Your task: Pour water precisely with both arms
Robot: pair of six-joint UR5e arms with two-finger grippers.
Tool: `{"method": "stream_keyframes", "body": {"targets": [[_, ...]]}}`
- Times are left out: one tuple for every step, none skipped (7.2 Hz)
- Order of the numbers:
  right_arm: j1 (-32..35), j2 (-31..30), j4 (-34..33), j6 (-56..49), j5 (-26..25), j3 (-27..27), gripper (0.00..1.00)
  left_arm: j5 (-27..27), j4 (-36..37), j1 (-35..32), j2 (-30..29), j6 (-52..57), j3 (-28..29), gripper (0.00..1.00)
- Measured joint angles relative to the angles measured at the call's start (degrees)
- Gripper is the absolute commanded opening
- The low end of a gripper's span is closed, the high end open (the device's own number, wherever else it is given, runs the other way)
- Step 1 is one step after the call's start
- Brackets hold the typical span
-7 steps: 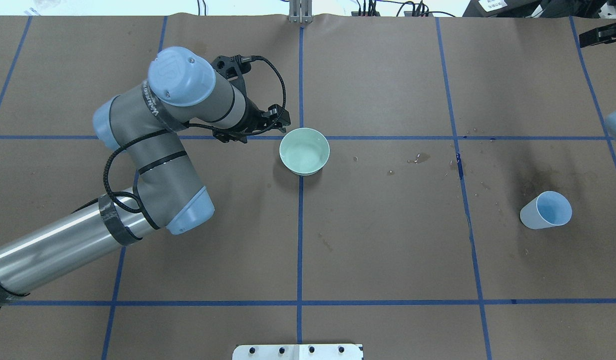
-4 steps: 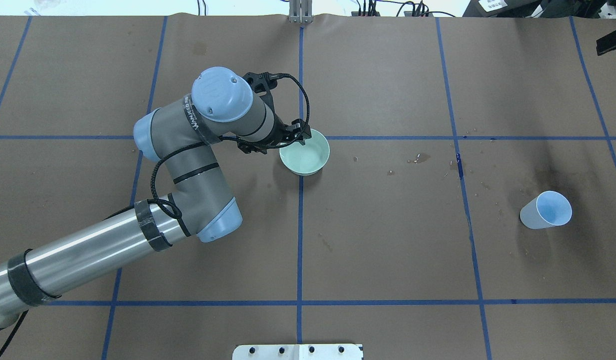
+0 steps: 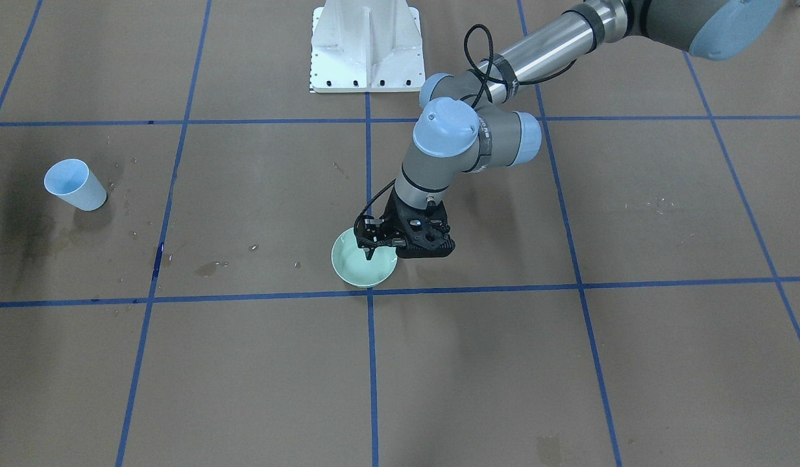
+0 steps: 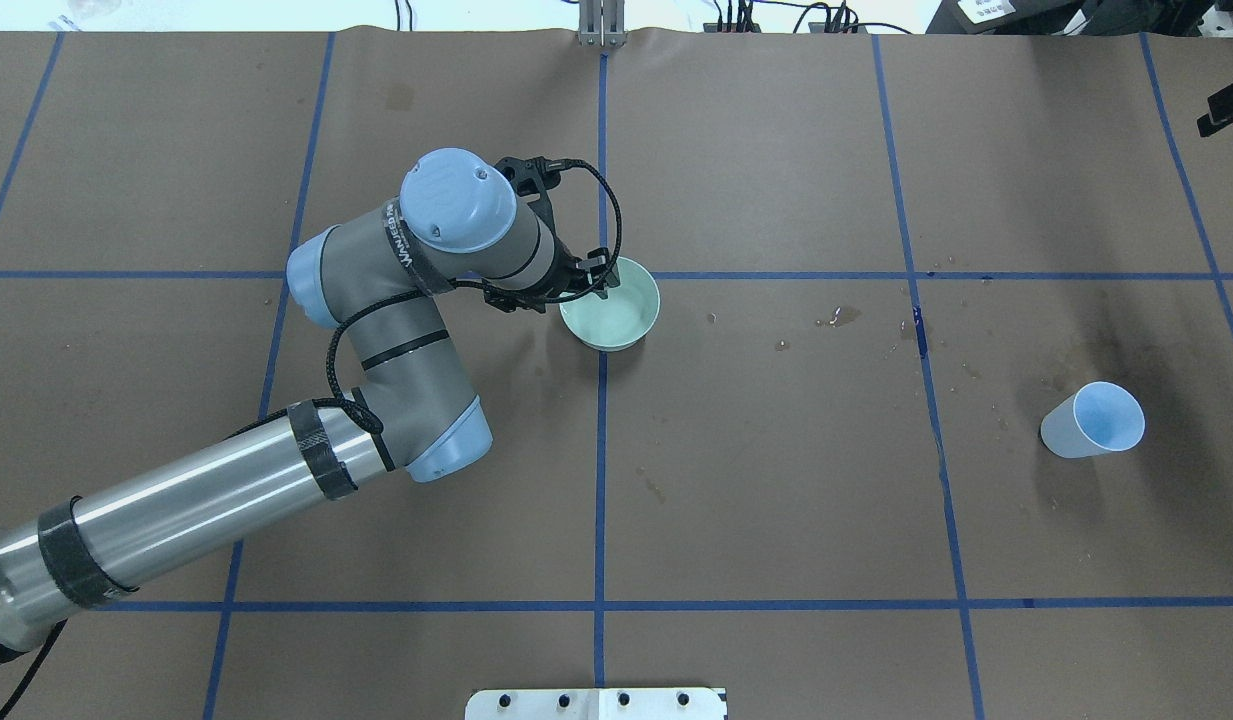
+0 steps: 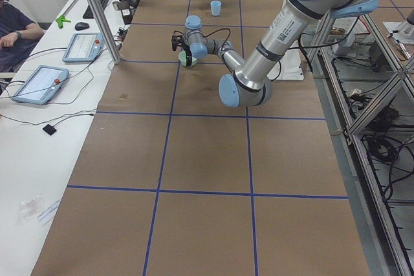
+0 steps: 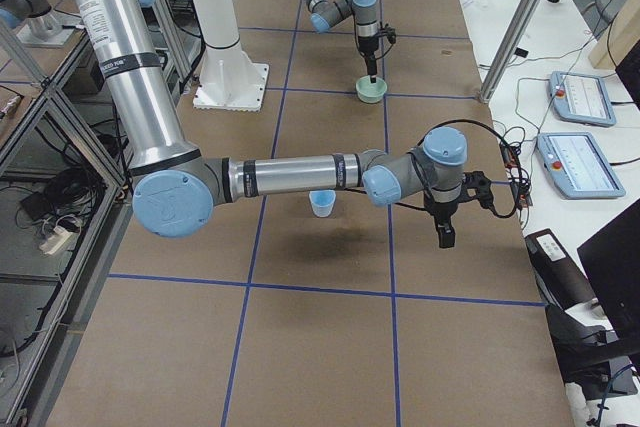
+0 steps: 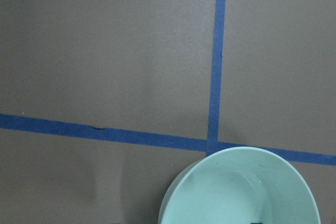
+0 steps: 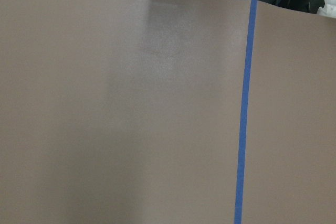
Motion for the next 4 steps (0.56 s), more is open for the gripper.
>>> {"method": "stream_keyframes", "body": {"targets": [[0.50, 0.50, -2.00, -1.40, 1.31, -0.04, 0.99, -0.02, -0.08, 0.00, -0.01, 0.06, 0.06, 0.46], [0.99, 1.21, -4.18, -2.66, 2.18, -0.03, 0.99, -0.03, -0.13, 0.00, -0.01, 0.15, 0.08, 0.46], [1.30, 1.78, -5.70, -3.27, 2.72, -0.01, 0.99, -0.03, -0.15, -0.01, 0.05, 0.31, 0.16, 0.46], [1.41, 2.02, -6.32, -3.48, 3.19, 0.01, 0.99, -0.03, -0.14, -0.04, 0.17, 0.45, 0.31, 0.46]]}}
